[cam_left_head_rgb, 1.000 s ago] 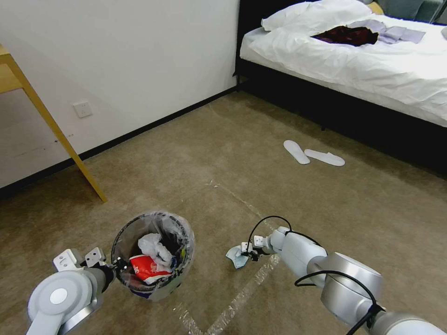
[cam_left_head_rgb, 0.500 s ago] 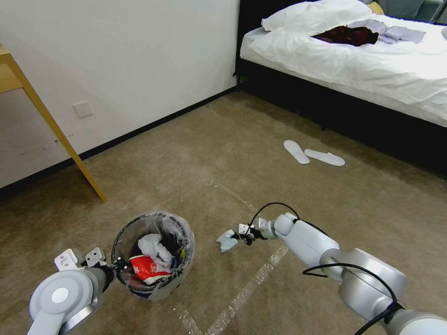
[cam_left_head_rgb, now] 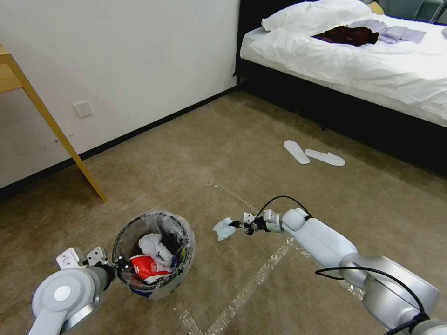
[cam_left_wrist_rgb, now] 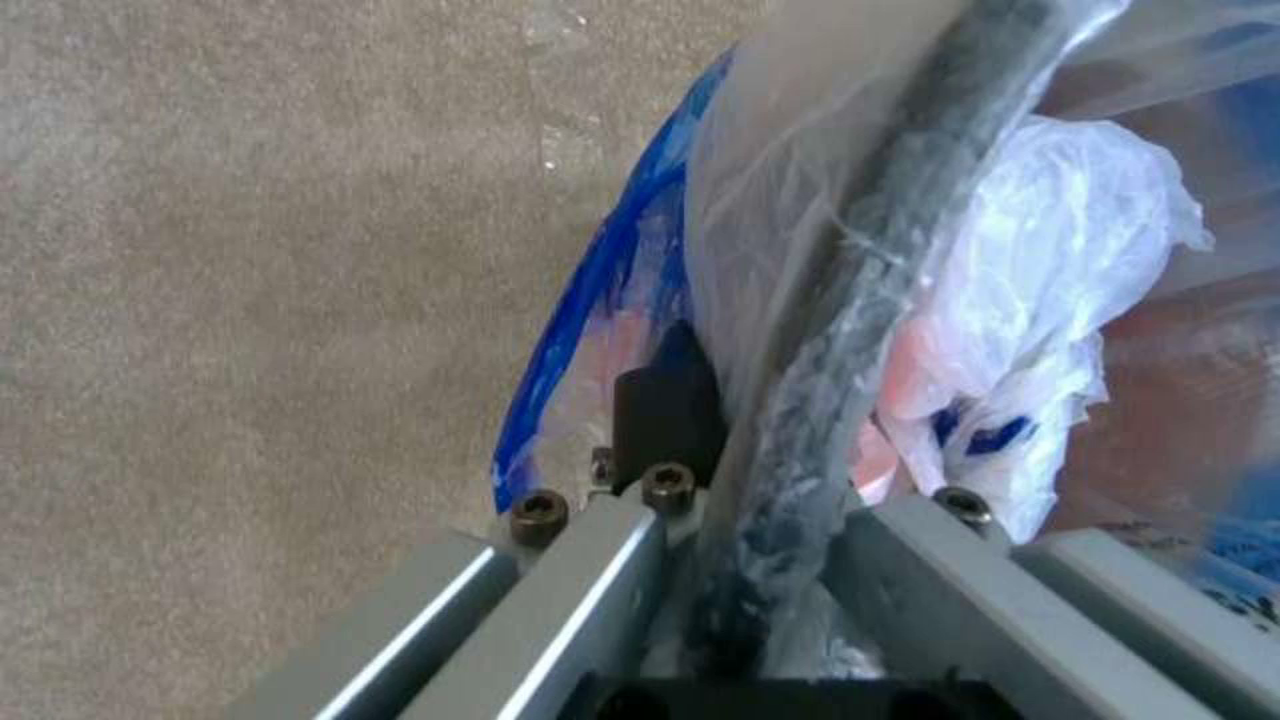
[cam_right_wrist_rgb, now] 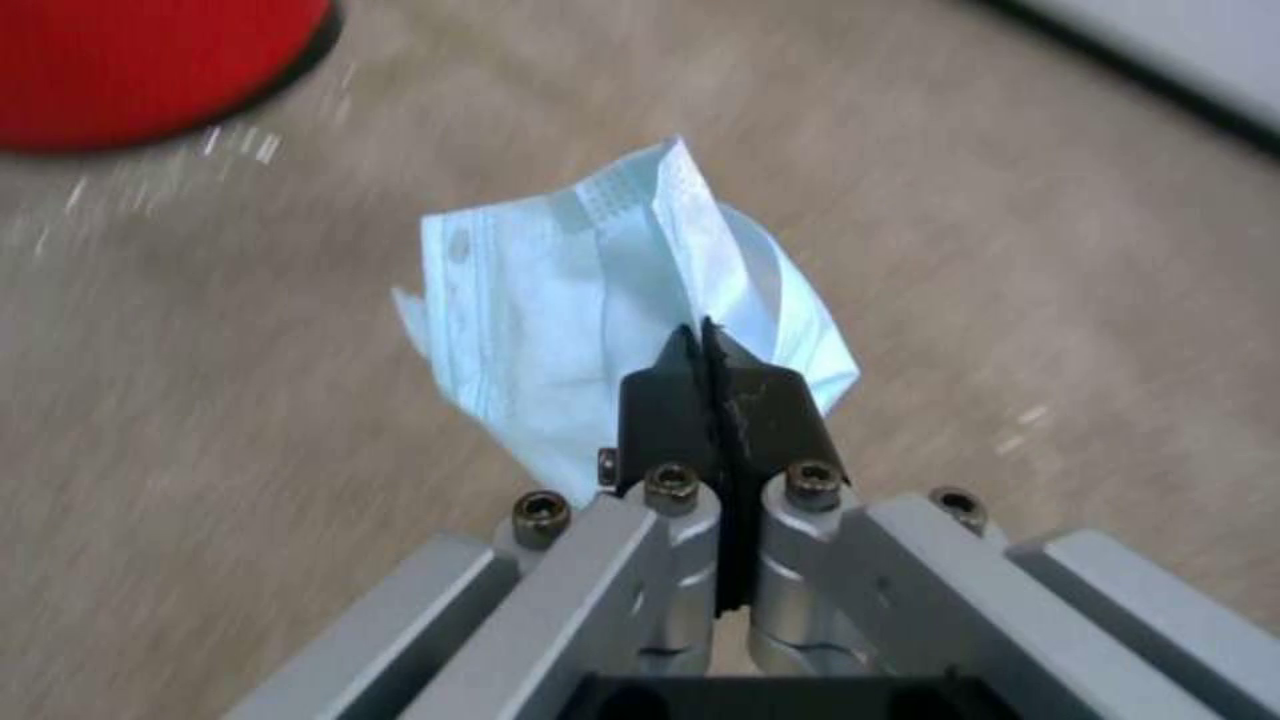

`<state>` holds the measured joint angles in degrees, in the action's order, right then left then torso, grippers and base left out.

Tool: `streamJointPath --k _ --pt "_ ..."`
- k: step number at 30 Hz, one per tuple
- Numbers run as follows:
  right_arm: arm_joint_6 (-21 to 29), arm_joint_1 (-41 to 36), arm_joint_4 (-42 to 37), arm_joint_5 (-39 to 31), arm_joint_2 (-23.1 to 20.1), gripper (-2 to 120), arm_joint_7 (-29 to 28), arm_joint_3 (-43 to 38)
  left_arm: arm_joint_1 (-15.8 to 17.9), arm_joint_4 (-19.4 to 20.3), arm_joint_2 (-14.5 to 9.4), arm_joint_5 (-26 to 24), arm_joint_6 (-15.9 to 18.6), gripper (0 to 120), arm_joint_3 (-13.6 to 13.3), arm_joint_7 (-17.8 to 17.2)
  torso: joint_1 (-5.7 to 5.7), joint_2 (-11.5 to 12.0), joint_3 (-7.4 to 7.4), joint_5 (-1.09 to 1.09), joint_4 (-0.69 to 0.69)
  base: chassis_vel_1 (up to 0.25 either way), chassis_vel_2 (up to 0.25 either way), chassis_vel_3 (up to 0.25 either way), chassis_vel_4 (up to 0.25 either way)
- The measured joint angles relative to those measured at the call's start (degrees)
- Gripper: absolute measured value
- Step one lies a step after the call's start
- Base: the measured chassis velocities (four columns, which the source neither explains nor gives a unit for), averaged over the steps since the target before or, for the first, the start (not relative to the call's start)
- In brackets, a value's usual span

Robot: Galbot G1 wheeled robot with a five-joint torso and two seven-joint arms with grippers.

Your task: Pick up the trash bin and place the garbage on the floor into it.

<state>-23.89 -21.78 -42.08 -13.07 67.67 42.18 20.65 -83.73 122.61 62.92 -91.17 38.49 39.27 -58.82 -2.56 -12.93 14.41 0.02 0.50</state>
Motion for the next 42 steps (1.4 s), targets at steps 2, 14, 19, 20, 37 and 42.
streamJointPath --k 2,14,19,20,37,42 --pt "0.0 -0.6 -2.0 -0.9 -1.0 0 0.0 -1.4 0.1 -0.1 -0.1 -0.1 0.0 0 0.0 0.0 0.00 0.0 0.00 0.01 -0.01 0.000 0.000 0.000 0.000" --pt "-3.5 0.9 -17.6 -12.0 -7.8 0 0.6 -12.9 1.5 -1.3 -0.8 -1.6 0.0 0 0.0 -0.8 0.00 0.0 0.00 0.00 0.01 0.000 0.000 0.000 0.000" --pt "-2.8 4.2 -22.6 -15.4 -9.4 0 -0.1 -15.7 1.5 -1.6 -0.9 -1.6 0.0 0 0.0 -0.8 0.00 0.0 0.00 -0.01 0.01 0.000 0.000 0.000 0.000" --pt "-2.6 5.8 -24.6 -17.3 -10.0 0 0.0 -15.9 1.6 -1.8 -0.8 -1.6 -0.1 0 -0.1 -0.8 0.00 0.0 0.00 0.00 0.01 0.000 0.000 0.000 0.000" --pt "0.2 11.9 -39.6 -35.1 -10.4 0 1.6 -6.6 1.6 -1.3 -1.0 -2.6 -0.1 0 0.2 -0.5 0.00 0.0 0.00 -0.02 0.01 0.000 0.000 0.000 0.000" --pt "0.2 13.6 -39.8 -35.2 -7.4 0 1.8 -2.1 1.8 -1.3 -1.0 -2.7 -0.3 0 0.2 -0.5 0.00 0.0 0.00 -0.02 0.01 0.000 0.000 0.000 0.000"
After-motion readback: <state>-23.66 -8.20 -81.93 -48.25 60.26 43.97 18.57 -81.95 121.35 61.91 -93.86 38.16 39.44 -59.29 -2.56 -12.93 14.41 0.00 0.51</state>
